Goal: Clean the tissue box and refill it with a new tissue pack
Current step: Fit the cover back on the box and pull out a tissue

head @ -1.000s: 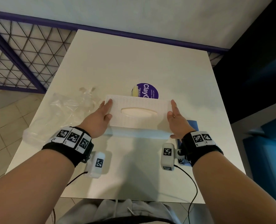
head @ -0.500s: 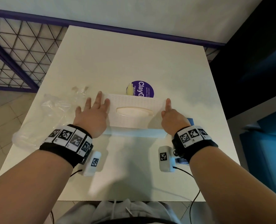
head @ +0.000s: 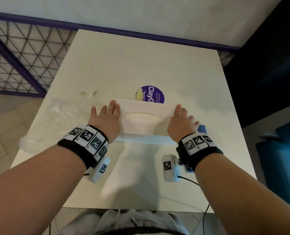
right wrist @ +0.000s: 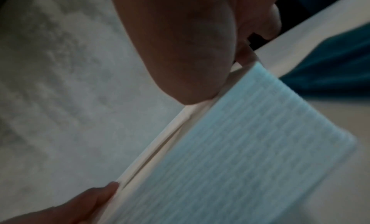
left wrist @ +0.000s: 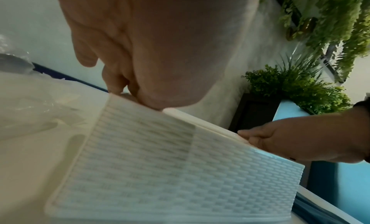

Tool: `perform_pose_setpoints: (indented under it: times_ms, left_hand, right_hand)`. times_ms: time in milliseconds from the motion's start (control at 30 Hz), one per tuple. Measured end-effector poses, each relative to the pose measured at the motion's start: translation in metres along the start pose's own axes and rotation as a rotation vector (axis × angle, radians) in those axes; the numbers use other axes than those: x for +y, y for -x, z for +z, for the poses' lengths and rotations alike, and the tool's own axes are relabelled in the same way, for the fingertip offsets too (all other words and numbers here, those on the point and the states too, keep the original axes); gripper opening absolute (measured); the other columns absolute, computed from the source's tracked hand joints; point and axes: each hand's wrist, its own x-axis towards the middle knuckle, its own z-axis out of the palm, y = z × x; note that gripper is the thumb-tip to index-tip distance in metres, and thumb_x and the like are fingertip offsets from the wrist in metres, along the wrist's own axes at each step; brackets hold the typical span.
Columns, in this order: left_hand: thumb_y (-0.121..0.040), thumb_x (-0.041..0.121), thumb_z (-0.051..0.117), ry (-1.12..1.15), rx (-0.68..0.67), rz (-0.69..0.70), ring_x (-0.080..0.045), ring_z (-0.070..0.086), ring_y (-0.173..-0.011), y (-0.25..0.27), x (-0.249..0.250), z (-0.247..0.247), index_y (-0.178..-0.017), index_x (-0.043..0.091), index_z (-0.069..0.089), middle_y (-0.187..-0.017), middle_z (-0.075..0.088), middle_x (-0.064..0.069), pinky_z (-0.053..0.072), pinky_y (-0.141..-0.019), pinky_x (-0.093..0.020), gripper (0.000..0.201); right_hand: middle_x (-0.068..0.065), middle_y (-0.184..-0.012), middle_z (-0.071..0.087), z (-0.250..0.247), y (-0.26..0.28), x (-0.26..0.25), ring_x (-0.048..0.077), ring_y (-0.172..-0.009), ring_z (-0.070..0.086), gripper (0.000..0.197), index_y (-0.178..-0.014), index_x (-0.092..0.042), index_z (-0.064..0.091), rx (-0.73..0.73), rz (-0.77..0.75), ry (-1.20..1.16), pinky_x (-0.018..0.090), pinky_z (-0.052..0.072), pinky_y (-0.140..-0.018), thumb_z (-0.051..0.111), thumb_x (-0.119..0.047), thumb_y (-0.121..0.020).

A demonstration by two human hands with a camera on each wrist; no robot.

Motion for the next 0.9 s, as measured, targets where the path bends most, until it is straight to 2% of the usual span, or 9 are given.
perform_pose_setpoints:
  times_ms: [100,167,267,367,433,500,633,700,900]
  left_hand:
    - [-0.091,0.002,0.017,0.050,0.009,-0.006,-0.026,-0.003,-0.149,0.000,0.003,-0.001,-0.150,0.010,-0.015,-0.159,-0.022,-0.005,-0.001,-0.119,-0.051,0.068]
    - [-0.091,0.001,0.019,0.060,0.002,-0.003,-0.025,-0.003,-0.149,0.001,0.002,-0.001,-0.151,0.010,-0.015,-0.159,-0.022,-0.005,0.001,-0.119,-0.050,0.069]
    - [-0.089,-0.002,0.022,0.089,-0.012,0.009,-0.024,-0.003,-0.149,-0.001,-0.001,-0.001,-0.150,0.012,-0.016,-0.158,-0.024,-0.003,0.002,-0.120,-0.049,0.074]
    - [-0.088,-0.005,0.023,0.119,-0.026,0.016,-0.024,-0.002,-0.149,-0.002,-0.003,-0.001,-0.150,0.012,-0.018,-0.158,-0.026,-0.003,0.004,-0.120,-0.048,0.076]
    - [-0.086,-0.006,0.025,0.129,-0.027,0.021,-0.025,-0.002,-0.149,-0.003,-0.003,-0.002,-0.150,0.011,-0.018,-0.157,-0.027,-0.004,0.004,-0.120,-0.047,0.079]
    - [-0.086,-0.006,0.025,0.138,-0.022,0.024,-0.025,-0.001,-0.149,-0.003,-0.003,-0.002,-0.150,0.011,-0.018,-0.157,-0.027,-0.005,0.005,-0.120,-0.047,0.079]
    - [-0.086,-0.005,0.025,0.164,-0.027,0.029,-0.025,-0.001,-0.149,-0.002,-0.003,-0.001,-0.150,0.011,-0.018,-0.157,-0.027,-0.005,0.004,-0.120,-0.046,0.078]
    - [-0.086,-0.006,0.025,0.173,-0.023,0.033,-0.025,-0.001,-0.149,-0.003,-0.004,0.000,-0.150,0.011,-0.018,-0.157,-0.028,-0.005,0.005,-0.120,-0.046,0.079]
    - [-0.085,-0.009,0.026,0.189,-0.023,0.034,-0.027,-0.002,-0.149,-0.003,-0.003,0.001,-0.149,0.009,-0.019,-0.156,-0.029,-0.006,0.005,-0.120,-0.045,0.080]
  right_hand:
    - [0.007,-0.160,0.013,0.009,0.009,-0.017,0.034,-0.146,0.013,0.035,-0.127,-0.029,0.052,0.202,-0.209,-0.179,0.054,0.013,-0.119,0.044,-0.026,-0.094]
    - [0.005,-0.162,0.008,0.017,0.011,-0.031,0.030,-0.149,0.004,0.034,-0.110,-0.034,0.066,0.129,-0.244,-0.175,0.050,0.005,-0.121,0.037,-0.046,-0.095]
    - [0.009,-0.161,-0.015,0.027,0.005,-0.044,0.030,-0.148,-0.014,0.049,-0.143,-0.036,0.037,0.019,-0.174,-0.085,0.053,-0.006,-0.118,0.023,-0.046,-0.096]
    - [0.008,-0.158,-0.026,0.027,-0.004,-0.052,0.031,-0.146,-0.023,0.060,-0.151,-0.034,0.010,-0.035,-0.117,-0.093,0.056,-0.012,-0.115,0.023,-0.042,-0.093]
    - [0.007,-0.158,-0.027,0.024,-0.008,-0.056,0.031,-0.145,-0.024,0.062,-0.151,-0.037,0.011,-0.056,-0.104,-0.117,0.057,-0.014,-0.113,0.026,-0.045,-0.090]
    - [0.005,-0.158,-0.025,0.024,-0.010,-0.060,0.031,-0.146,-0.023,0.059,-0.146,-0.040,0.027,-0.050,-0.090,-0.145,0.058,-0.014,-0.112,0.031,-0.048,-0.088]
    - [0.002,-0.161,-0.016,0.023,-0.010,-0.065,0.029,-0.147,-0.018,0.037,-0.113,-0.043,0.064,-0.019,-0.047,-0.210,0.059,-0.015,-0.111,0.041,-0.043,-0.083]
    - [0.003,-0.161,-0.016,0.021,-0.010,-0.066,0.029,-0.147,-0.019,0.034,-0.110,-0.044,0.065,-0.028,-0.036,-0.211,0.060,-0.015,-0.111,0.044,-0.042,-0.084]
    - [0.008,-0.157,-0.028,0.022,-0.009,-0.071,0.034,-0.144,-0.025,0.046,-0.132,-0.037,0.049,-0.046,-0.023,-0.121,0.063,-0.014,-0.111,0.035,-0.048,-0.090]
